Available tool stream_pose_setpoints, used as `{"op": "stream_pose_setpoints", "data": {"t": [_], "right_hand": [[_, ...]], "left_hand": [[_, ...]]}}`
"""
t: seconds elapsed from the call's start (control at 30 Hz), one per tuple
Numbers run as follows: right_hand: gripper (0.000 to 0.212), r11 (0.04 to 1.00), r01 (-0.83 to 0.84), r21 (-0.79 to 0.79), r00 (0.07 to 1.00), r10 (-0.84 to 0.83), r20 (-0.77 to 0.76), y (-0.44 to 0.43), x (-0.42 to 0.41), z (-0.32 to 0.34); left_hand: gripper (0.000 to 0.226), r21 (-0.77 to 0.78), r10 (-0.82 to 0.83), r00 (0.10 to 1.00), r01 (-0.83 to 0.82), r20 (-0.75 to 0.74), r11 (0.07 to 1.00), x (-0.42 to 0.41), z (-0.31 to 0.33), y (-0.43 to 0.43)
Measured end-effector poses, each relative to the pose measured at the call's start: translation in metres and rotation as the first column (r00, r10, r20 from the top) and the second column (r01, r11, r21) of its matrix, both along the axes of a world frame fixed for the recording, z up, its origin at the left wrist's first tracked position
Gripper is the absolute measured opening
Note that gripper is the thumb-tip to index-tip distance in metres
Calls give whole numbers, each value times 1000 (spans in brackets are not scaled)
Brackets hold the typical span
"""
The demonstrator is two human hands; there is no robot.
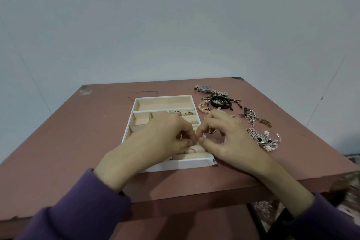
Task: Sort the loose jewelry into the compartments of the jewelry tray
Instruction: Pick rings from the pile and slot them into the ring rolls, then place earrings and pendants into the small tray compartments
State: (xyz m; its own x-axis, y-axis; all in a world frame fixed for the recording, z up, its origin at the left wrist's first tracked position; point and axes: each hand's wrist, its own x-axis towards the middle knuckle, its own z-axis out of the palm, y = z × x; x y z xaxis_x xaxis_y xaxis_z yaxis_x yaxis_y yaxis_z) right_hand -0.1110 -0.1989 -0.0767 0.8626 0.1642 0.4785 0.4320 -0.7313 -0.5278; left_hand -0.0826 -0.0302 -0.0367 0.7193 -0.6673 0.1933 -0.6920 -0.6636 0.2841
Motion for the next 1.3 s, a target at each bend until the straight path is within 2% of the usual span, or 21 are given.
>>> {"op": "stream_pose_setpoints", "data": {"t": [0.4,0.5,0.57,0.63,0.7,0.77,0.83,1.13,1.3], "right_hand": [[6,1000,-12,21,1000,13,-20,-2,2,-1],[3,983,45,180,999,-45,-6,-3,4,1],[10,958,124,260,992,-116,-45,-4,10,3],[14,951,194,239,979,-175,-101,-5,20,6],[17,954,239,179,965,-214,-149,-5,28,9],[23,957,263,124,954,-239,-181,-4,34,13],[27,954,289,76,945,-271,-183,-1,38,14],[39,954,291,71,948,-277,-156,8,40,7],[42,952,290,97,949,-273,-159,6,40,5]], "left_hand": [[14,-87,-11,1000,11,5,996,4,-1,6],[12,-267,122,993,-117,2,957,8,-2,22],[17,-370,268,963,-238,30,898,18,-8,38],[24,-401,425,905,-386,8,830,32,-17,52],[29,-420,507,858,-489,-78,764,43,-25,61],[29,-463,492,845,-528,-207,712,48,-29,63],[28,-482,470,842,-538,-266,691,51,-31,63],[26,-472,484,860,-499,-163,727,55,-32,65],[23,-478,471,865,-492,-174,728,52,-31,66]]}}
